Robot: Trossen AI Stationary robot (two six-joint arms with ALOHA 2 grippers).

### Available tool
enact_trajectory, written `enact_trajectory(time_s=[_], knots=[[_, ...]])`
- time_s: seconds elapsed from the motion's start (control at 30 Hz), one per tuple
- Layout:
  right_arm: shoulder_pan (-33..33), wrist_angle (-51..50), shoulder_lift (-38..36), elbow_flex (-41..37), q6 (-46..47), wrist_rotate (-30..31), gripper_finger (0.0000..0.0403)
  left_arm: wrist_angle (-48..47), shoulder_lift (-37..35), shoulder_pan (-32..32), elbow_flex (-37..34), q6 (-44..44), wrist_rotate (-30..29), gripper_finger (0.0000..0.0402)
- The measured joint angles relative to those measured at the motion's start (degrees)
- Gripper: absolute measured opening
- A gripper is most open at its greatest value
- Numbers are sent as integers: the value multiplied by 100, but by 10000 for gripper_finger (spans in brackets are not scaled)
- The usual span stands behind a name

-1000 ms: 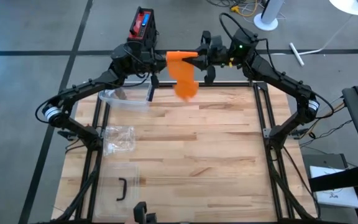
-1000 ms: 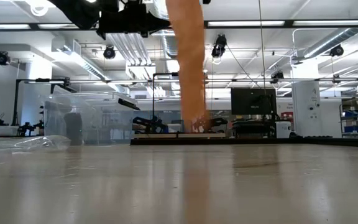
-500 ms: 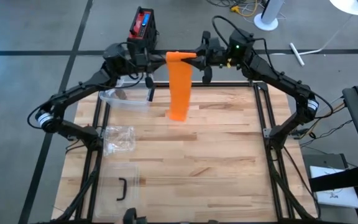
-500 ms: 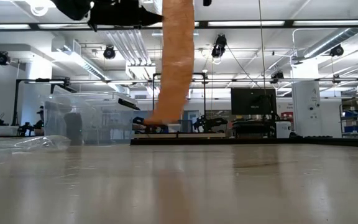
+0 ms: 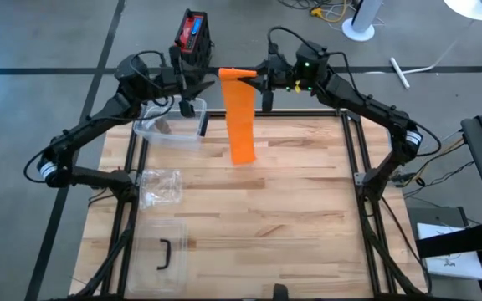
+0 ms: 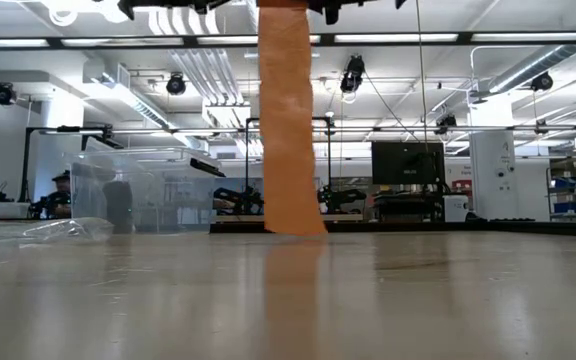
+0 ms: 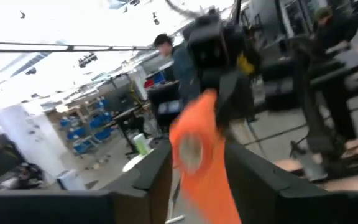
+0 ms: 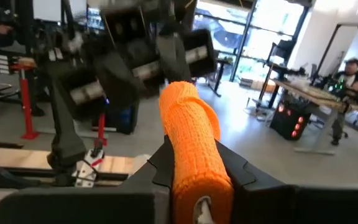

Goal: Roll bandage
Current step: Roll the orange bandage

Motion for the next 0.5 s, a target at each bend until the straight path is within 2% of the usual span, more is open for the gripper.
enact_trajectory(time_s=[0.13, 0.3, 0.5], knots=[[13, 17, 265, 193, 22, -1, 56, -329, 184, -117, 410, -266, 207, 155], [13, 10, 529, 476, -56, 19, 51, -1240, 546, -181, 1101, 39, 187, 140], [13, -313, 707, 667, -145, 111, 57, -2136, 999, -165, 1776, 419, -701, 105]])
